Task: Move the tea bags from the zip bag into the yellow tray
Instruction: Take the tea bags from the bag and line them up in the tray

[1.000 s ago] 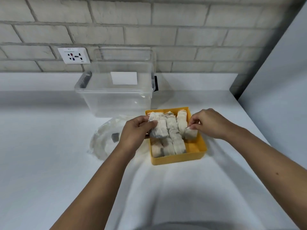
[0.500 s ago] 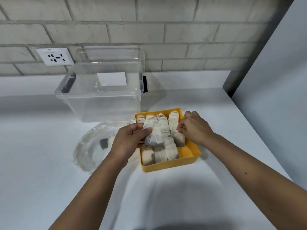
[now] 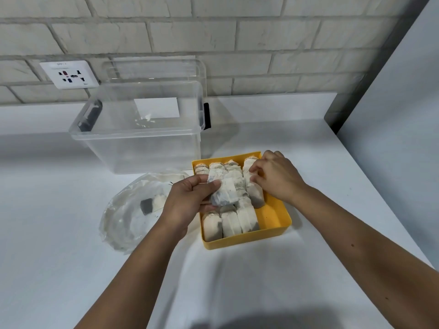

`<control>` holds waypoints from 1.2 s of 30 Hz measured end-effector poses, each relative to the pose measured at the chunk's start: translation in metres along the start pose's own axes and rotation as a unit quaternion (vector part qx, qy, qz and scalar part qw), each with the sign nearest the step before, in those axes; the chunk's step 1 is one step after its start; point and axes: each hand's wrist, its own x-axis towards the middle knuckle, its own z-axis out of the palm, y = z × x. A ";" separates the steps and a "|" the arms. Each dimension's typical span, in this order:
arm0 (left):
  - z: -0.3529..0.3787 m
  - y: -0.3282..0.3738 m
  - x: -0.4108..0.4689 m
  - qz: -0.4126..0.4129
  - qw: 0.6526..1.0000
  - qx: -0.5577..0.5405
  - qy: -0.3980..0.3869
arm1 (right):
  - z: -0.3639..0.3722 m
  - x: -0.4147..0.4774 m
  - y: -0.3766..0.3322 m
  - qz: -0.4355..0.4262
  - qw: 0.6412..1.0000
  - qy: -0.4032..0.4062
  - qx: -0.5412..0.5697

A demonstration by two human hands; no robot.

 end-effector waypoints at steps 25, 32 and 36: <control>0.005 -0.001 -0.006 0.048 0.998 0.044 0.024 | -0.041 -0.062 0.005 0.045 0.998 -0.018 0.030; 0.006 -0.002 -0.007 0.046 0.997 0.047 0.029 | -0.018 -0.054 0.007 0.068 0.996 -0.044 0.028; 0.007 -0.001 -0.007 0.047 0.997 0.045 0.030 | 0.002 -0.042 0.006 0.101 0.995 0.024 -0.004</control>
